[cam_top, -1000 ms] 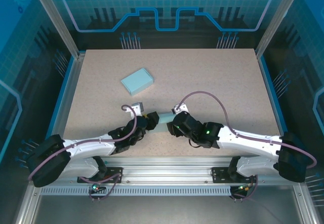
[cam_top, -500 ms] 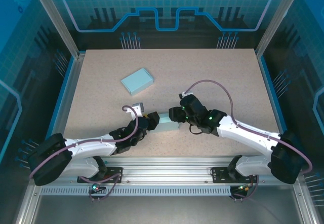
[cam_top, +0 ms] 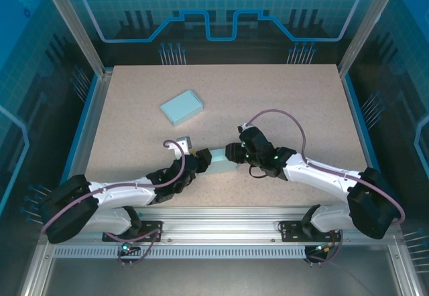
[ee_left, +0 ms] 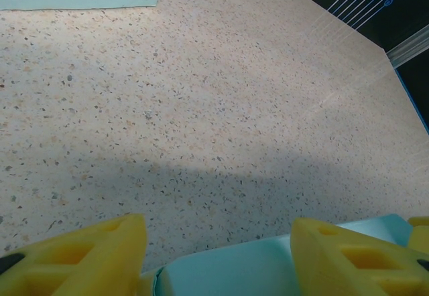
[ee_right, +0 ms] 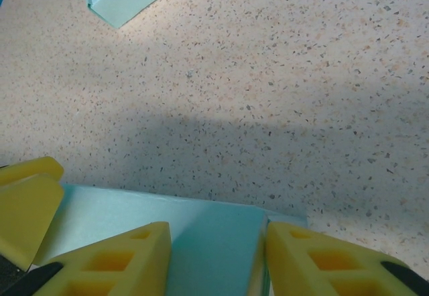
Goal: Fold the paper box
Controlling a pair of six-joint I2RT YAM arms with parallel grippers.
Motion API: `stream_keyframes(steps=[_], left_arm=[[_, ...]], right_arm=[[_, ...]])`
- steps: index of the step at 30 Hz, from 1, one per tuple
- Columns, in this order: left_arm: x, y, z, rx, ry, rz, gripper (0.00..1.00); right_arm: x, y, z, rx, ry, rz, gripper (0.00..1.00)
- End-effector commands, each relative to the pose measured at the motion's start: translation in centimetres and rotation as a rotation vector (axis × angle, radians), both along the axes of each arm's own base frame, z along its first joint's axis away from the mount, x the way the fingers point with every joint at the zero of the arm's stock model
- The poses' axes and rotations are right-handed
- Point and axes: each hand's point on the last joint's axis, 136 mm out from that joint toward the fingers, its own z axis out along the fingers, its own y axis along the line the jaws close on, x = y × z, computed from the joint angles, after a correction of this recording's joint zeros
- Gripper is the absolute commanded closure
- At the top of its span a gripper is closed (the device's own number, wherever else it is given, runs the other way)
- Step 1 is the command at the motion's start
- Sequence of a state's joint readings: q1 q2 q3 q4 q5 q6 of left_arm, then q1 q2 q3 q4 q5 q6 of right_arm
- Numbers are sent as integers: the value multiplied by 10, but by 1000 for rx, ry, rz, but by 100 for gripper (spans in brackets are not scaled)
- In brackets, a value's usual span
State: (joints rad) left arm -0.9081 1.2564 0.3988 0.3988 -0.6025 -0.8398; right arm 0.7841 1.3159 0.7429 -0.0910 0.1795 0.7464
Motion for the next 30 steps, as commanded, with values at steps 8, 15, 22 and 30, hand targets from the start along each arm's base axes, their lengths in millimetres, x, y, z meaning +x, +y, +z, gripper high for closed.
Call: stream_keyframes(steps=[8,15,22,30], left_arm=[[-36,28,-71,226,220,-43,41],[-36,29,-71,231,221,-43,41],[-36,29,-67,223,214,-44,41],[-31,18,-45,217,184,-89,39]], right_arm=[[-31,-39,-81,-143,172,-45,57],[-40,-51,-108,-144,225,-76,53],[-51,-61,-132,-161,270,-85,56],[-56,-64,-147,-151,293,-99,60]])
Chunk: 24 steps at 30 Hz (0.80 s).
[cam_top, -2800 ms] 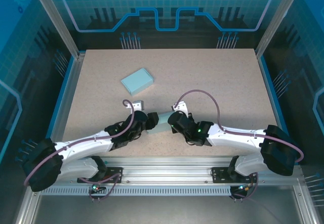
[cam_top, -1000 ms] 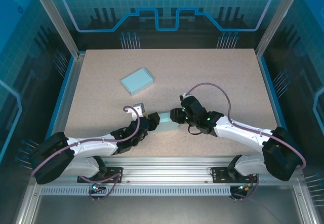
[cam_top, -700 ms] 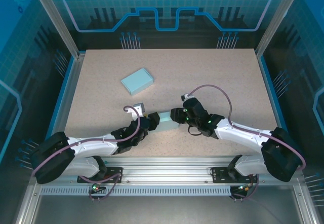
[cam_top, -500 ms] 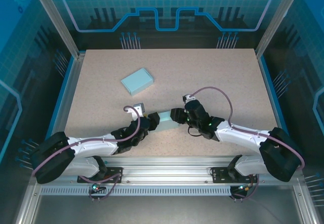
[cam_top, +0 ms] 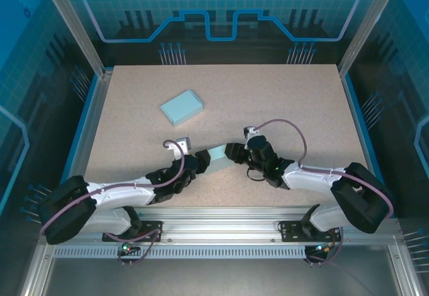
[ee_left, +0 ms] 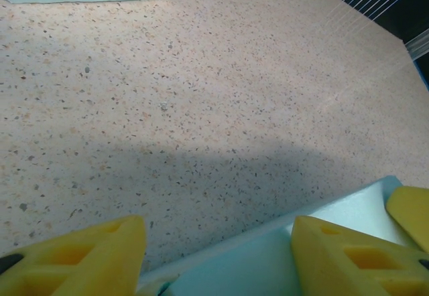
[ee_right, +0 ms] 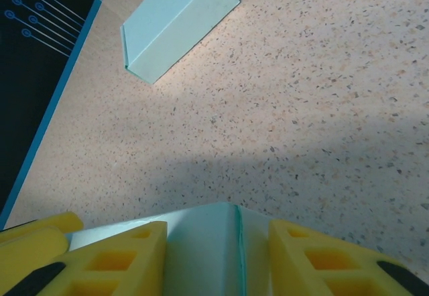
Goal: Fold the paper box
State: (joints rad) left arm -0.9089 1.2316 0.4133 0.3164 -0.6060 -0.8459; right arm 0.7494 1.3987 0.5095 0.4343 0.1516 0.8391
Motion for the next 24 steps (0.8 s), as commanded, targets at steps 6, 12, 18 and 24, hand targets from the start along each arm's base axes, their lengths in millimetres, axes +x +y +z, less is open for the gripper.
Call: stream_keyframes(steps=[6,12,18,24], left_arm=[[-25,8,2,132,93,-121,26],[-26,13,37,4,55,-144,22],[-31,16,39,-171,94,-193,25],[-34,17,26,-236,142,-211,27]], right_arm=[[-65,-67,-112,-361,377,-18,59],[-62,-65,-107,-363,370,-24,59],[-61,-65,-105,-369,368,-24,59],[-61,-63,-103,-378,364,-18,59]])
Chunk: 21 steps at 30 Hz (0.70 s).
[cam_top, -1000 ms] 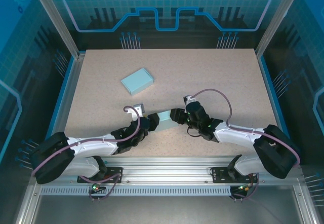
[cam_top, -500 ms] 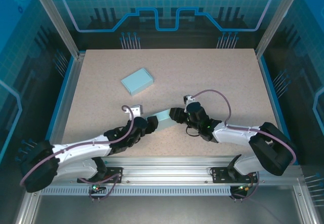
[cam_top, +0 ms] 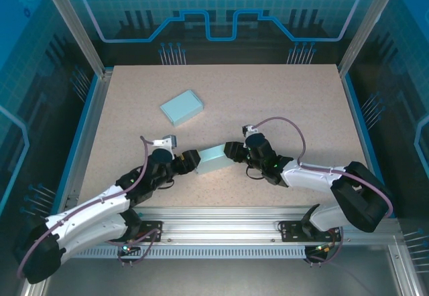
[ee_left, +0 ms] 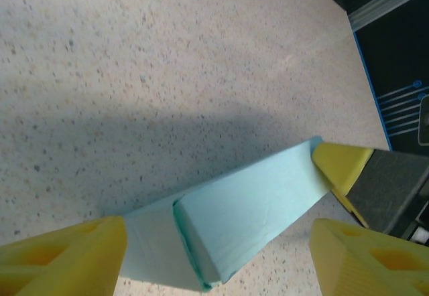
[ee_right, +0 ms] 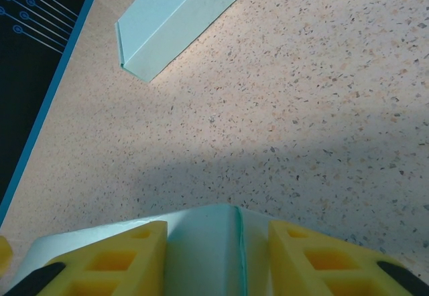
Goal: Fold the paper box
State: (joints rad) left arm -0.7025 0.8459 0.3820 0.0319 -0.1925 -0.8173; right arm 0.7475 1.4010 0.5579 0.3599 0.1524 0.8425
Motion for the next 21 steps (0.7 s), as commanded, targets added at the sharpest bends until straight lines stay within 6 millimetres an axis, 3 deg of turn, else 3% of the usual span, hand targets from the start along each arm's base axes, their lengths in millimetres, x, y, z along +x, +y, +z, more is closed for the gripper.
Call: stream_keyframes(steps=[1,7,12,17,21], left_arm=[[-9,-7,-12,-61,56,-51,28],[-8,-8,-37,-64,111,-57,31],[-8,-4,-59,-74,160,-38,40],[-18,0,-76,-97,213,-33,71],[-27,6,-85,-104,236,-20,85]], right_arm=[[-64,-65,-107,-360,343,-12,59],[-65,-64,-108,-362,347,-11,59],[-66,-65,-109,-364,351,-13,60],[-66,-65,-110,-362,354,-10,64],[-66,-60,-110,-346,348,8,66]])
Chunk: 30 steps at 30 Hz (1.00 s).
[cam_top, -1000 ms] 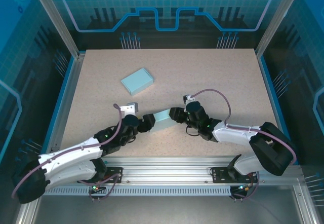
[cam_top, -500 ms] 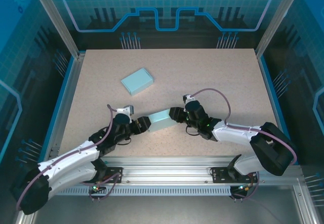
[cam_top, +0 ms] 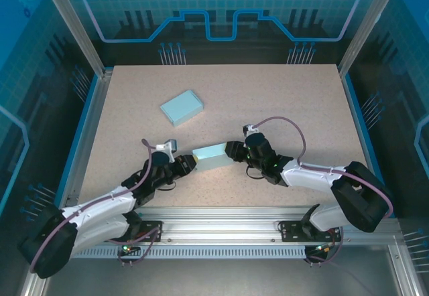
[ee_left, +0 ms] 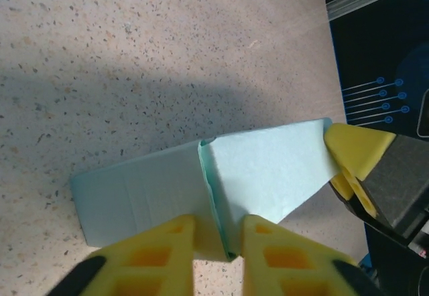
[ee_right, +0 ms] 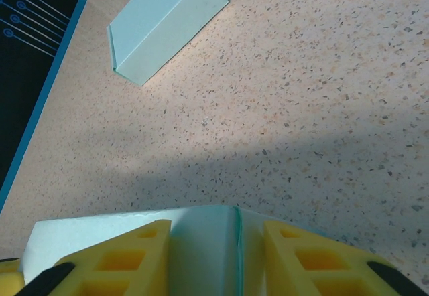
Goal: Fold the paper box
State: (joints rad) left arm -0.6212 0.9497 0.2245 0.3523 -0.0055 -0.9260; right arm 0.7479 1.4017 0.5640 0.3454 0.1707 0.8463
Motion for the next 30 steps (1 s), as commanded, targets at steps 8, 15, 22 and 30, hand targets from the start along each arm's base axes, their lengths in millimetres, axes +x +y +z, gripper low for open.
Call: stream_keyframes(steps=[8,15,22,30], left_arm=[[-26,22,-53,95,158,25,100],[-25,17,-58,95,158,1,100],[-28,-8,-48,101,102,-113,96],[-44,-22,-52,187,100,-200,88]], right_arm=[[-68,-52,-115,-311,365,39,77],[-66,-47,-116,-290,314,77,81],[-62,-48,-108,-289,220,101,80],[-74,-70,-114,-341,210,72,79]])
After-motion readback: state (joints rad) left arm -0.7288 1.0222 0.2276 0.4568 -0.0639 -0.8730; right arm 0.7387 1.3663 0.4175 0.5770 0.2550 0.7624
